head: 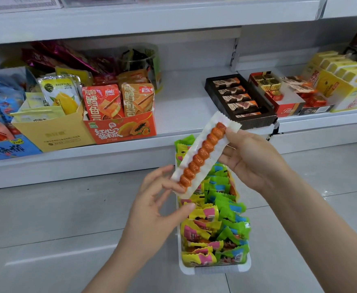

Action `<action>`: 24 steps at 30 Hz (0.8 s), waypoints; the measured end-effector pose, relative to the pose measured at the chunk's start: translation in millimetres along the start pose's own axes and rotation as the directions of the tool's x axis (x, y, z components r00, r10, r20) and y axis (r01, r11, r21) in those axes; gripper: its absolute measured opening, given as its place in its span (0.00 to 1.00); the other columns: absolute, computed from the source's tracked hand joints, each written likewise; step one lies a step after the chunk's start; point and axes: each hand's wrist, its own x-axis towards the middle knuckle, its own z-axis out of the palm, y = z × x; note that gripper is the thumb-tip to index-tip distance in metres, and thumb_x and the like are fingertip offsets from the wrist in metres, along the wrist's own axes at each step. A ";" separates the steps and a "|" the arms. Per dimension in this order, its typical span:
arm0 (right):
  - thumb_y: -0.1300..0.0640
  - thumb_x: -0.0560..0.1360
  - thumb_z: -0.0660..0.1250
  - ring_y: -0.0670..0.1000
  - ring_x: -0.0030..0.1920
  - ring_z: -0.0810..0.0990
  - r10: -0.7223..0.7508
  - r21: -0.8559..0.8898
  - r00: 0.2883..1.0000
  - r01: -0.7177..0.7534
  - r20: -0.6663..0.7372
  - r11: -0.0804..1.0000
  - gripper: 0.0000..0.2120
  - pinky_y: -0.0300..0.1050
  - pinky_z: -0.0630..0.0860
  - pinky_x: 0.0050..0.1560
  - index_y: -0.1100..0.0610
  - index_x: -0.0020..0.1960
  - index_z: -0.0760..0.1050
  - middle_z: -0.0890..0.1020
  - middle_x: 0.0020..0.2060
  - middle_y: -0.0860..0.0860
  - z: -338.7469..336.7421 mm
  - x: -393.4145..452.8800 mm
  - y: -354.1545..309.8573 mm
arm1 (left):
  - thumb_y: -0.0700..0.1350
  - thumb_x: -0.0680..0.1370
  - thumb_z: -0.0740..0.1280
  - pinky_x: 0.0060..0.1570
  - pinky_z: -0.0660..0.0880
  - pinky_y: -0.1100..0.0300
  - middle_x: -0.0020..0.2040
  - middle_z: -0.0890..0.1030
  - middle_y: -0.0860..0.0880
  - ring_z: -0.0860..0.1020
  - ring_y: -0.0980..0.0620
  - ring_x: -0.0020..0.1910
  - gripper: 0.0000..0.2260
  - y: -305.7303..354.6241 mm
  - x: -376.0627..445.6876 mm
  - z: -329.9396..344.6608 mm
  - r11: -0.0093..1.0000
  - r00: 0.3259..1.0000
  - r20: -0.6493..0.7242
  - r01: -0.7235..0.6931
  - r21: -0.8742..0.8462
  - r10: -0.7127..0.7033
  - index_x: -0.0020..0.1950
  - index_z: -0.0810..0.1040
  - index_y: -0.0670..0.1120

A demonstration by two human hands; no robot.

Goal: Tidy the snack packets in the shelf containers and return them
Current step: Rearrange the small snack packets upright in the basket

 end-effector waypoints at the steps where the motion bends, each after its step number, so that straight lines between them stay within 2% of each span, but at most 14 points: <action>1: 0.61 0.84 0.56 0.54 0.46 0.87 -0.007 0.003 1.000 0.007 0.006 1.000 0.12 0.48 0.84 0.45 0.63 0.54 0.78 0.86 0.45 0.57 -0.3 0.1 -0.4 | 0.41 0.65 0.81 0.59 0.77 0.60 0.64 0.77 0.56 0.78 0.54 0.65 0.17 2.7 -0.2 1.6 0.987 0.995 0.004 0.097 -0.128 -0.098 0.48 0.79 0.51; 2: 0.60 0.84 0.56 0.54 0.46 0.86 -0.012 0.008 1.000 0.012 0.008 1.000 0.12 0.48 0.84 0.45 0.63 0.54 0.78 0.86 0.45 0.57 -0.7 0.4 -0.5 | 0.41 0.64 0.82 0.54 0.78 0.64 0.62 0.80 0.57 0.80 0.56 0.60 0.22 4.3 -0.4 3.4 0.955 0.982 0.005 0.184 -0.234 -0.188 0.53 0.77 0.49; 4: 0.61 0.84 0.56 0.54 0.46 0.87 -0.010 0.040 1.000 0.009 0.024 0.999 0.12 0.47 0.84 0.44 0.63 0.55 0.78 0.86 0.46 0.57 -0.6 0.5 -0.5 | 0.46 0.63 0.79 0.45 0.79 0.67 0.57 0.84 0.55 0.83 0.56 0.54 0.28 6.1 0.6 5.9 0.902 0.951 -0.009 0.291 -0.318 -0.310 0.60 0.73 0.48; 6: 0.61 0.84 0.56 0.54 0.46 0.87 -0.003 0.066 0.999 -0.001 0.050 0.998 0.13 0.46 0.84 0.43 0.64 0.57 0.77 0.86 0.47 0.57 1.0 -0.1 -0.7 | 0.47 0.62 0.77 0.46 0.80 0.63 0.55 0.85 0.49 0.84 0.51 0.53 0.30 6.3 1.6 6.1 0.858 0.919 0.027 0.377 -0.348 -0.393 0.63 0.73 0.50; 8: 0.61 0.84 0.56 0.54 0.47 0.87 -0.002 0.062 0.998 -0.001 0.056 0.998 0.13 0.47 0.84 0.43 0.64 0.58 0.77 0.86 0.48 0.58 2.3 -0.3 -2.1 | 0.44 0.65 0.75 0.45 0.81 0.62 0.53 0.86 0.45 0.85 0.47 0.51 0.26 6.3 2.3 5.9 0.835 0.913 0.084 0.400 -0.378 -0.399 0.62 0.77 0.49; 11: 0.61 0.84 0.57 0.54 0.49 0.86 -0.011 0.038 0.999 0.010 0.032 0.999 0.13 0.48 0.84 0.45 0.64 0.59 0.77 0.86 0.51 0.58 2.1 -0.1 -4.7 | 0.42 0.68 0.74 0.45 0.80 0.64 0.54 0.86 0.45 0.85 0.46 0.52 0.17 5.6 2.2 6.2 0.851 0.931 0.106 0.362 -0.382 -0.348 0.56 0.84 0.48; 13: 0.59 0.84 0.59 0.54 0.51 0.86 -0.017 -0.026 1.000 0.017 -0.003 1.000 0.12 0.49 0.84 0.48 0.63 0.60 0.78 0.85 0.53 0.57 -0.7 -0.1 -6.2 | 0.41 0.68 0.74 0.46 0.80 0.64 0.54 0.86 0.45 0.85 0.47 0.52 0.15 4.9 2.7 5.2 0.866 0.947 0.083 0.316 -0.387 -0.309 0.54 0.85 0.49; 15: 0.53 0.83 0.61 0.54 0.54 0.85 0.000 -0.140 1.000 -0.004 -0.029 0.990 0.13 0.53 0.84 0.51 0.58 0.59 0.80 0.86 0.54 0.56 -4.3 -1.2 -7.9 | 0.41 0.68 0.75 0.46 0.80 0.64 0.53 0.86 0.47 0.85 0.49 0.51 0.15 3.6 4.7 3.2 0.903 0.965 0.006 0.247 -0.352 -0.261 0.53 0.86 0.51; 17: 0.43 0.80 0.63 0.56 0.52 0.86 0.054 -0.196 0.998 -0.058 -0.022 0.979 0.16 0.56 0.84 0.48 0.53 0.53 0.83 0.87 0.49 0.54 -5.9 -3.7 -12.3 | 0.41 0.67 0.75 0.47 0.80 0.64 0.50 0.87 0.50 0.85 0.52 0.50 0.14 3.7 8.6 0.5 0.961 0.980 -0.100 0.145 -0.235 -0.173 0.51 0.86 0.54; 18: 0.39 0.78 0.63 0.57 0.50 0.86 0.081 -0.181 0.997 -0.082 -0.009 0.980 0.19 0.56 0.84 0.45 0.54 0.50 0.83 0.87 0.46 0.54 -6.0 -4.9 -15.7 | 0.39 0.69 0.75 0.48 0.80 0.65 0.49 0.87 0.52 0.85 0.53 0.49 0.15 4.3 10.9 -1.6 0.985 0.986 -0.133 0.082 -0.153 -0.102 0.50 0.86 0.56; 19: 0.37 0.77 0.64 0.59 0.50 0.86 0.105 -0.150 0.994 -0.102 0.009 0.983 0.23 0.57 0.84 0.44 0.57 0.52 0.81 0.87 0.47 0.56 -5.8 -6.0 -19.6 | 0.36 0.70 0.75 0.49 0.79 0.67 0.49 0.87 0.54 0.85 0.55 0.49 0.17 4.7 13.1 -5.0 0.998 0.990 -0.143 0.014 -0.069 -0.024 0.50 0.86 0.58; 21: 0.35 0.75 0.65 0.61 0.51 0.86 0.133 -0.161 0.990 -0.125 0.039 0.979 0.29 0.56 0.84 0.44 0.61 0.59 0.75 0.85 0.53 0.60 -7.2 -7.2 -27.0 | 0.31 0.72 0.72 0.52 0.77 0.66 0.50 0.86 0.56 0.84 0.55 0.52 0.21 5.2 17.8 -14.0 0.988 0.985 -0.113 -0.121 0.098 0.132 0.51 0.86 0.58; 22: 0.36 0.74 0.65 0.59 0.51 0.86 0.135 -0.230 0.990 -0.121 0.048 0.966 0.29 0.55 0.84 0.45 0.60 0.61 0.75 0.85 0.53 0.59 -8.8 -8.1 -30.3 | 0.29 0.72 0.71 0.54 0.77 0.65 0.51 0.85 0.57 0.83 0.54 0.54 0.22 5.2 20.0 -18.7 0.963 0.974 -0.084 -0.191 0.193 0.210 0.51 0.86 0.57; 24: 0.44 0.78 0.66 0.55 0.50 0.86 0.095 -0.387 0.993 -0.063 0.065 0.920 0.20 0.49 0.84 0.45 0.57 0.62 0.77 0.87 0.50 0.55 -12.9 -9.9 -35.4 | 0.26 0.71 0.71 0.56 0.76 0.64 0.53 0.85 0.58 0.82 0.54 0.55 0.24 6.4 25.5 -25.2 0.894 0.946 -0.028 -0.297 0.336 0.324 0.52 0.86 0.55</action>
